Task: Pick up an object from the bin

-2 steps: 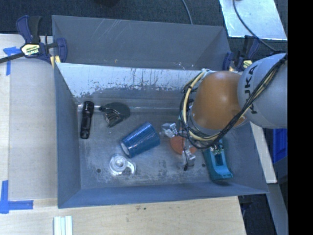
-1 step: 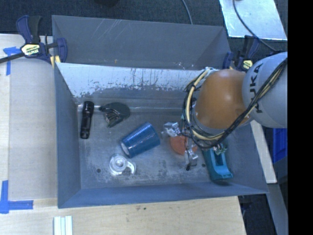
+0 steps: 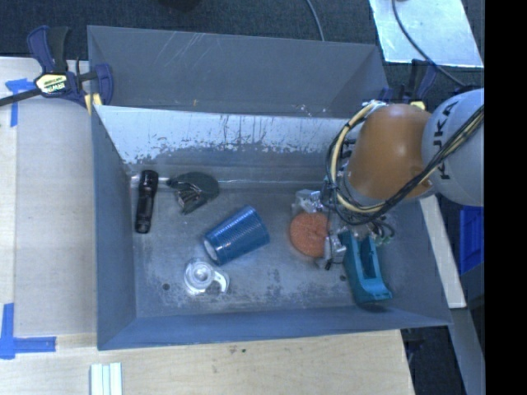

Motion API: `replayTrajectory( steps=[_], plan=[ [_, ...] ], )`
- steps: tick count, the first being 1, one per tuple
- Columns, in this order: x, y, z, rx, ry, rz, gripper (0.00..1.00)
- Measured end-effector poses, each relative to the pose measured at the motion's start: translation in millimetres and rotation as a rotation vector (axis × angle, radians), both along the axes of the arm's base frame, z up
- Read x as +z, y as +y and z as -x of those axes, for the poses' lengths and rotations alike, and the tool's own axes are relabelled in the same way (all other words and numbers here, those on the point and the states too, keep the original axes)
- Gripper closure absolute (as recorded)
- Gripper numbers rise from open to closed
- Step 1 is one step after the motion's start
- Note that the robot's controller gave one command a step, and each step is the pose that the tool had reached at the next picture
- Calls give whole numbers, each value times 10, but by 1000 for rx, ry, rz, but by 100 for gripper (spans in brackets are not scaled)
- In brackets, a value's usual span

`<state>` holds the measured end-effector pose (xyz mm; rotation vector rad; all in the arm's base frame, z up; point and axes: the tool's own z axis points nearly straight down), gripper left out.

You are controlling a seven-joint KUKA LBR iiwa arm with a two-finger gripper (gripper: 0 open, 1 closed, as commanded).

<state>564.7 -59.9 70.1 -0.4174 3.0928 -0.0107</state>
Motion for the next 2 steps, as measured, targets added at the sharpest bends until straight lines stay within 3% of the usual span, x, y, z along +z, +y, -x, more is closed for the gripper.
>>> replayTrajectory(
  steps=[1,2],
  plan=[
    [182,207,200,109,-4,-1,0],
    [-4,-44,45,-4,-5,-1,0]
  ],
)
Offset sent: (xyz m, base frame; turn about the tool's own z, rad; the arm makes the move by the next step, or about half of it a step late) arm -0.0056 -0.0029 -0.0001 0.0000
